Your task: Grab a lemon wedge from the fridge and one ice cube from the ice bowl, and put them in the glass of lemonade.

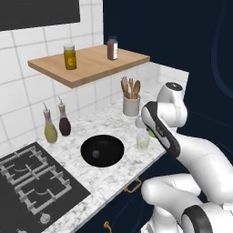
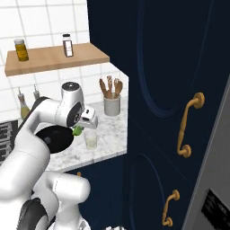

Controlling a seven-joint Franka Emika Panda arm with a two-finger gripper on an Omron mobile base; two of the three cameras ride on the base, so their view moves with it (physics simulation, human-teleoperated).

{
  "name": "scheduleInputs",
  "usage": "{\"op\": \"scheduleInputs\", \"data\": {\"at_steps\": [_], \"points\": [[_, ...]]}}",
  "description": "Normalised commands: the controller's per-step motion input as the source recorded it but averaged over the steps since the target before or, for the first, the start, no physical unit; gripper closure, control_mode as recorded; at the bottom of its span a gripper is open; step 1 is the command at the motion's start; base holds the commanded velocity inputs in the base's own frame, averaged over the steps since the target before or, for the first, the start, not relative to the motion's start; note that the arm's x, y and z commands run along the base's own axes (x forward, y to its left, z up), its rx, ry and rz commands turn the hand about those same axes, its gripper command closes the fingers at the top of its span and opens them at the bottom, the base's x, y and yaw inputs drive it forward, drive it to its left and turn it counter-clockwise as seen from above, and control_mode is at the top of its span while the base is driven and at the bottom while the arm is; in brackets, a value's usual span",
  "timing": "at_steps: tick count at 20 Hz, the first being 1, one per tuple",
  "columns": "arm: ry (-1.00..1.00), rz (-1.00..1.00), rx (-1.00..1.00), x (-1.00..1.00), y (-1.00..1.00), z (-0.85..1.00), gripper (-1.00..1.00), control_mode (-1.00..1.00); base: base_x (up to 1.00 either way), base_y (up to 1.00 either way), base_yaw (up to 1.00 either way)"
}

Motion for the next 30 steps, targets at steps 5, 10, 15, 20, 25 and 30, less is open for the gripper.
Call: {"op": "scheduleInputs", "data": {"at_steps": [5,10,15,20,25,30], "points": [[-0.11,0.0,-0.03,0.22,0.0,0.0,1.0,-1.0,0.0,0.0,0.0],[-0.04,-0.01,-0.04,0.01,0.01,-0.02,1.0,-1.0,0.0,0.0,0.0],[-0.03,-0.03,-0.03,-0.02,0.05,-0.15,1.0,-1.0,0.0,0.0,0.0],[-0.01,0.0,0.0,0.09,0.0,-0.04,1.0,-1.0,0.0,0.0,0.0],[0.0,0.0,0.0,0.1,0.0,0.0,1.0,-1.0,0.0,0.0,0.0],[0.0,0.0,0.0,0.07,0.0,0.0,1.0,-1.0,0.0,0.0,0.0]]}}
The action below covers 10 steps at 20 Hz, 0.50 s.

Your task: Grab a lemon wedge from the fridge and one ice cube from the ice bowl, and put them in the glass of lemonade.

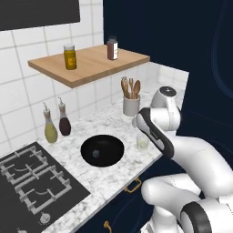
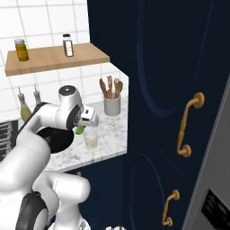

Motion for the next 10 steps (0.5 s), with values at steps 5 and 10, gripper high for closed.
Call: {"op": "scheduleInputs", "data": {"at_steps": [5,10], "points": [[0.04,0.0,0.0,0.55,-0.04,0.0,1.0,-1.0,0.0,0.0,0.0],[0.03,0.0,0.0,0.28,-0.09,-0.25,1.0,-1.0,0.0,0.0,0.0]]}}
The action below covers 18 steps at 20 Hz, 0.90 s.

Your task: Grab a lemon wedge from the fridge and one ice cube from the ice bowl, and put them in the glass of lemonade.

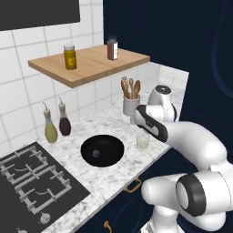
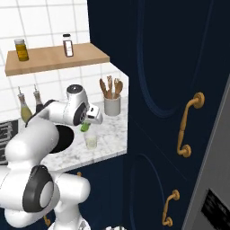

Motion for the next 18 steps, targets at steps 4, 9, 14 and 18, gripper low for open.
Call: {"op": "scheduleInputs", "data": {"at_steps": [4,9,14,18], "points": [[0.0,0.0,0.0,0.06,-0.05,-0.14,1.0,-1.0,0.0,0.0,0.0],[0.01,0.0,0.0,0.46,0.0,0.0,1.0,-1.0,0.0,0.0,0.0],[0.01,0.0,0.0,0.19,0.0,0.0,1.0,-1.0,0.0,0.0,0.0],[0.0,0.0,0.0,0.12,-0.06,0.0,1.0,-1.0,0.0,0.0,0.0]]}}
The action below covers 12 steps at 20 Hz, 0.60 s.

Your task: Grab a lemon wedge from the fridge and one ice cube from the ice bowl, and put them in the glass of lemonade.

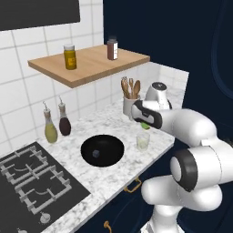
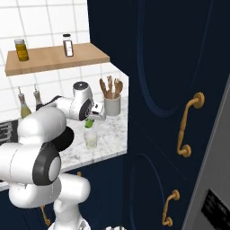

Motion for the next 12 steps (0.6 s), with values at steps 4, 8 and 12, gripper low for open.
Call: {"op": "scheduleInputs", "data": {"at_steps": [4,8,12], "points": [[0.0,0.0,0.0,0.13,-0.05,0.0,1.0,-1.0,0.0,0.0,0.0],[0.0,0.0,0.0,0.0,0.0,0.0,1.0,-1.0,0.0,0.0,0.0],[0.0,0.0,0.0,0.0,0.0,0.0,-1.0,-1.0,0.0,0.0,0.0]]}}
